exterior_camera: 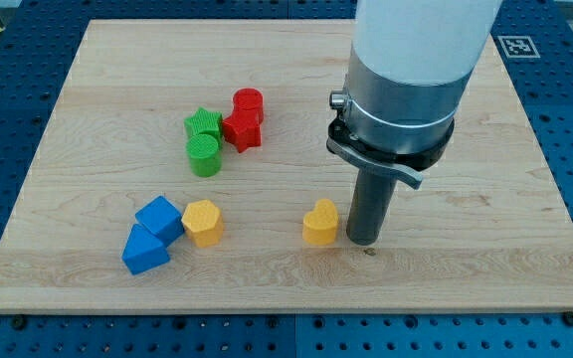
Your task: Push the yellow heart into the yellow hexagon
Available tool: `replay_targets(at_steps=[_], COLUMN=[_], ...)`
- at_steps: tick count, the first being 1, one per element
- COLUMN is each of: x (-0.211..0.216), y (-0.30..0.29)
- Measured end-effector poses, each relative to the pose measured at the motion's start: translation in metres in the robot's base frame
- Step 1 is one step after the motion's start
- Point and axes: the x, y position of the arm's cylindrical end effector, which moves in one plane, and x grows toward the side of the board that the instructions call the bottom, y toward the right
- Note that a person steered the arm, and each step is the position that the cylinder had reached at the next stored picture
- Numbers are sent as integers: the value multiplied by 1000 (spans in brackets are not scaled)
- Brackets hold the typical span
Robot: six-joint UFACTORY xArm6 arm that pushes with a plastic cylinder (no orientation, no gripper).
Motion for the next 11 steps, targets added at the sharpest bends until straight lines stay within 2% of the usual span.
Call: replay_targets(at_steps=[3, 8, 11], x=[-14, -14, -14], y=[1, -85, -93])
